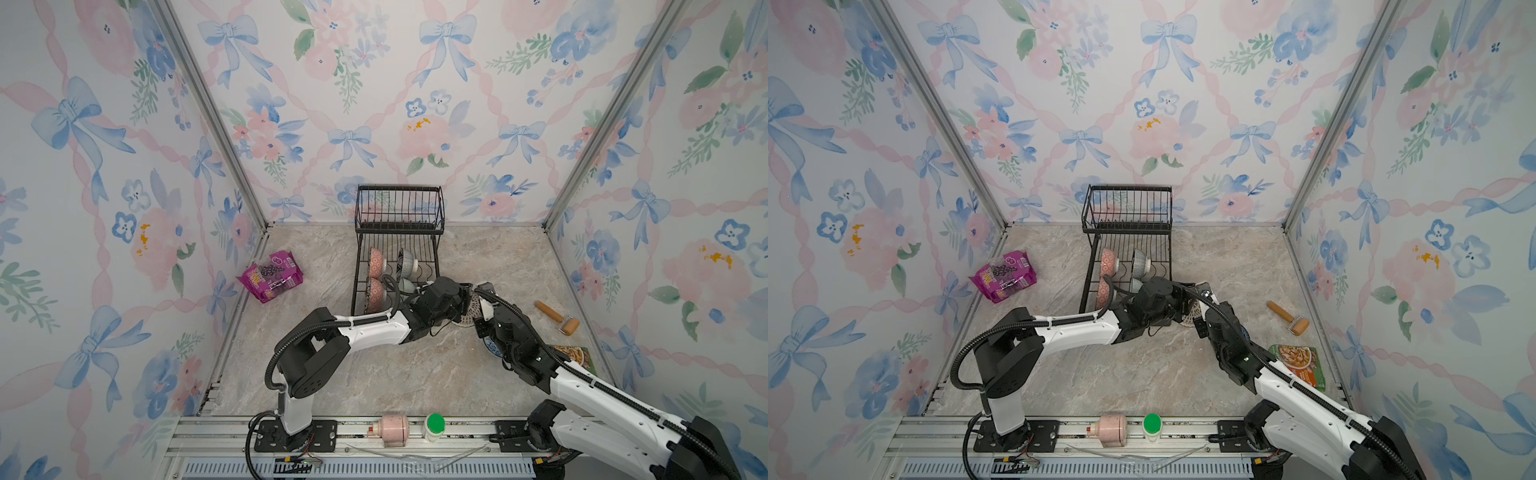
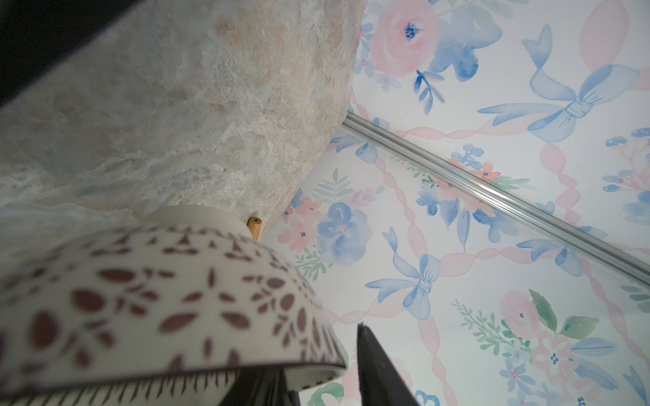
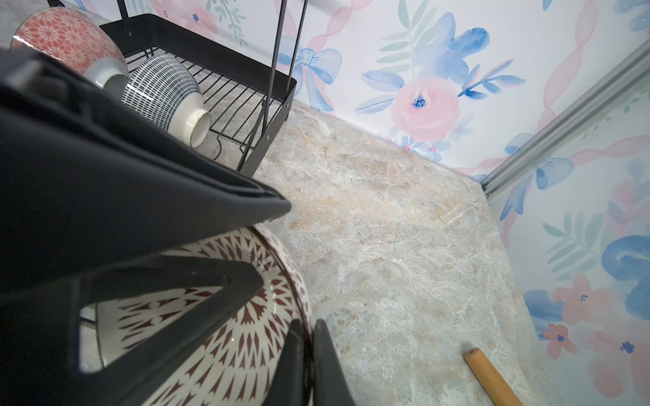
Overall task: Load bowls into a dish rack
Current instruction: Pass the bowl.
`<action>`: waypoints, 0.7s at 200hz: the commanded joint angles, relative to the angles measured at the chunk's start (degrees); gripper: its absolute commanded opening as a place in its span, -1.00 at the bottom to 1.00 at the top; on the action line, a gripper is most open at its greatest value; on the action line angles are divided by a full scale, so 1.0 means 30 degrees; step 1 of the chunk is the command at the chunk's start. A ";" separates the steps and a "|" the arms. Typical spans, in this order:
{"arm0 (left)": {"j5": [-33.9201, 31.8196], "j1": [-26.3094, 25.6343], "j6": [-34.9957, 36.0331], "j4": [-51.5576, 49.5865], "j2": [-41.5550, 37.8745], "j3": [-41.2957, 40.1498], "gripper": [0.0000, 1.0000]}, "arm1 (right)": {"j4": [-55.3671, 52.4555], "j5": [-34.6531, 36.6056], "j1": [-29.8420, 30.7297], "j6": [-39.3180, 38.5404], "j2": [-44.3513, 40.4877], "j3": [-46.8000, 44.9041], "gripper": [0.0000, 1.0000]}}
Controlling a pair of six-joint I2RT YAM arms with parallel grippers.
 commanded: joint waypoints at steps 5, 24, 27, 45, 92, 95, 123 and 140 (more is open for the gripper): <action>-0.0148 0.0065 -0.0273 0.0077 0.0371 0.0374 -0.40 | 0.1620 0.0586 0.0428 -0.0436 -0.0477 -0.0187 -1.00; -0.0101 0.0080 -0.0236 0.0077 0.0460 0.0520 -0.47 | 0.1574 0.0755 0.0612 -0.0564 -0.0433 -0.0228 -1.00; -0.0095 0.0070 -0.0217 0.0077 0.0462 0.0524 -0.47 | 0.1574 0.0825 0.0644 -0.0560 -0.0479 -0.0240 -1.00; -0.0090 0.0081 -0.0200 0.0077 0.0476 0.0495 -0.55 | 0.1731 0.1056 0.0793 -0.0617 -0.0565 -0.0400 -1.00; -0.0032 0.0080 -0.0017 0.0077 0.0463 0.0524 -0.81 | 0.1574 0.1291 0.0988 -0.0816 -0.0698 -0.0331 -1.00; -0.0046 0.0066 -0.0010 0.0077 0.0463 0.0535 -0.82 | 0.1574 0.1291 0.1010 -0.0833 -0.0695 -0.0330 -1.00; -0.0086 0.0072 0.0163 0.0077 0.0434 0.0526 -1.00 | 0.1668 0.1407 0.1304 -0.0929 -0.0594 -0.0334 -1.00; -0.0083 0.0070 0.0302 0.0070 0.0375 0.0539 -1.00 | 0.1749 0.1525 0.1632 -0.1145 -0.0593 -0.0301 -1.00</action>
